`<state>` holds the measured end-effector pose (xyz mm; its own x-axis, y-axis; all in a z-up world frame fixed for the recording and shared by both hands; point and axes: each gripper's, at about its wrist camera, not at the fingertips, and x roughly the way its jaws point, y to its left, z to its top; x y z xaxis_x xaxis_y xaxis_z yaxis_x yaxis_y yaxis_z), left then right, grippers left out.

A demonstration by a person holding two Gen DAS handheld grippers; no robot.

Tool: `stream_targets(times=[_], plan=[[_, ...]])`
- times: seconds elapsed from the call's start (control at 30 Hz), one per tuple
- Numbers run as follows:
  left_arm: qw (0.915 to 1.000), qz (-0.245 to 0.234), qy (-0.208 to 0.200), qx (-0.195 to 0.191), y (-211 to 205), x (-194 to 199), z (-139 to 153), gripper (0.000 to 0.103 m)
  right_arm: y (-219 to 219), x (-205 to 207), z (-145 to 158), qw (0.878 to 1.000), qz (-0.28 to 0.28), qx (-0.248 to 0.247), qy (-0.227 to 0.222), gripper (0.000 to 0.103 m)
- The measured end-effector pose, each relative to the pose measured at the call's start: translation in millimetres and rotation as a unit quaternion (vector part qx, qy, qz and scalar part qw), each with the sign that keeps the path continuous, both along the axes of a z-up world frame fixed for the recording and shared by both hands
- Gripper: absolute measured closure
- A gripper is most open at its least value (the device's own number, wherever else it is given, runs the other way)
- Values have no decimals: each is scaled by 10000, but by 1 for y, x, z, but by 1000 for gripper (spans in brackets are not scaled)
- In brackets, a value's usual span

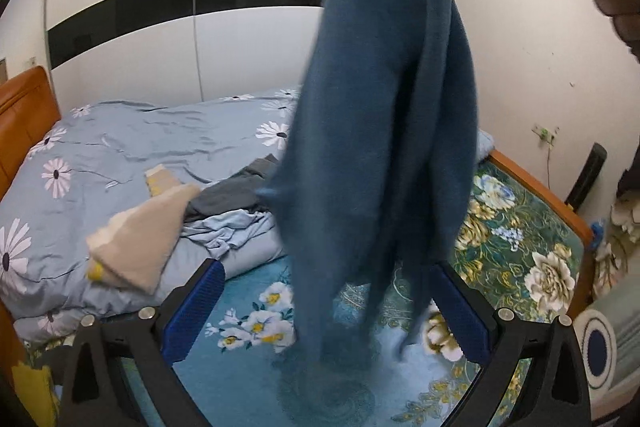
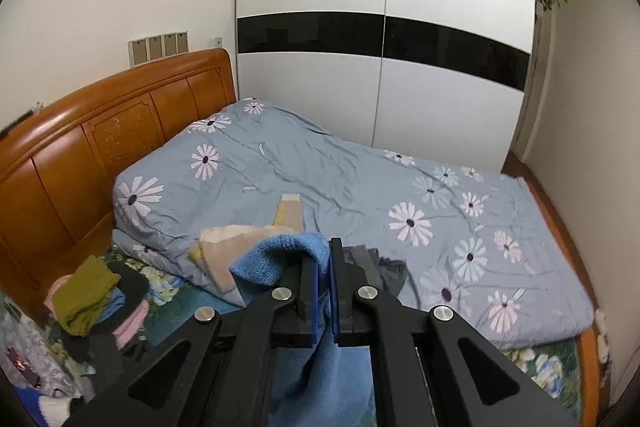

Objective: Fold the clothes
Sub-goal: 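Grasp the hanging blue shirt with the left tool while the right tool holds it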

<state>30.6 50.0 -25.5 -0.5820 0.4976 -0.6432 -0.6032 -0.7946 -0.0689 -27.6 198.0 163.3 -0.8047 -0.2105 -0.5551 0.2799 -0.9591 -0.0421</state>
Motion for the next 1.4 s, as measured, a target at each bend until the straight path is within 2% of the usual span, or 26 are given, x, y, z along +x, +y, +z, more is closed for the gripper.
stream_targets(times=[0.07,0.13,0.23,0.37,0.43,0.5,0.57,0.63,0.67,0.7,0.73,0.87,1.03,1.1,1.2,1.3,1.4], plan=[[10000,-12,45,18,2,0,3,3,3,8,1,10000,-2,-47,8,99],[9999,14,-10,153,-1,-1,6,14,6,17,2,10000,-4,-95,15,99],[9998,117,-28,166,-4,-5,8,26,10,29,4,9999,0,-155,37,99],[9994,134,-107,290,-3,-10,13,33,12,37,9,9998,58,-170,119,99],[9993,21,-131,345,-1,-9,16,48,14,39,11,9997,65,-181,144,99],[9993,-22,-124,353,-2,-12,18,53,20,42,13,9997,56,-200,157,99],[9998,-54,-58,162,5,-12,18,60,24,46,16,9996,61,-226,181,99],[9998,-134,-119,104,14,-13,16,78,29,49,17,9995,45,-233,188,99],[9995,-171,-195,158,18,-13,14,81,31,50,17,9995,32,-235,187,99],[9992,-207,-277,202,22,-14,13,88,34,51,17,9995,19,-238,186,99],[9989,-210,-353,220,26,-15,11,100,36,52,17,9995,7,-240,185,99],[9989,106,-390,229,24,-14,14,100,58,64,7,9993,-72,-376,19,99],[9991,392,-47,166,-7,3,41,100,87,81,-8,9979,-178,-574,-225,99],[9991,378,125,129,-24,20,55,100,98,90,-14,9969,-186,-680,-363,99],[9991,369,206,-7,-50,52,70,100,107,118,-30,9918,-5,-995,-804,99],[9990,392,108,-196,-71,83,87,100,114,146,-44,9838,180,-1282,-1241,99],[9990,373,-39,-245,-86,105,113,100,112,163,-46,9769,449,-1410,-1542,99]])
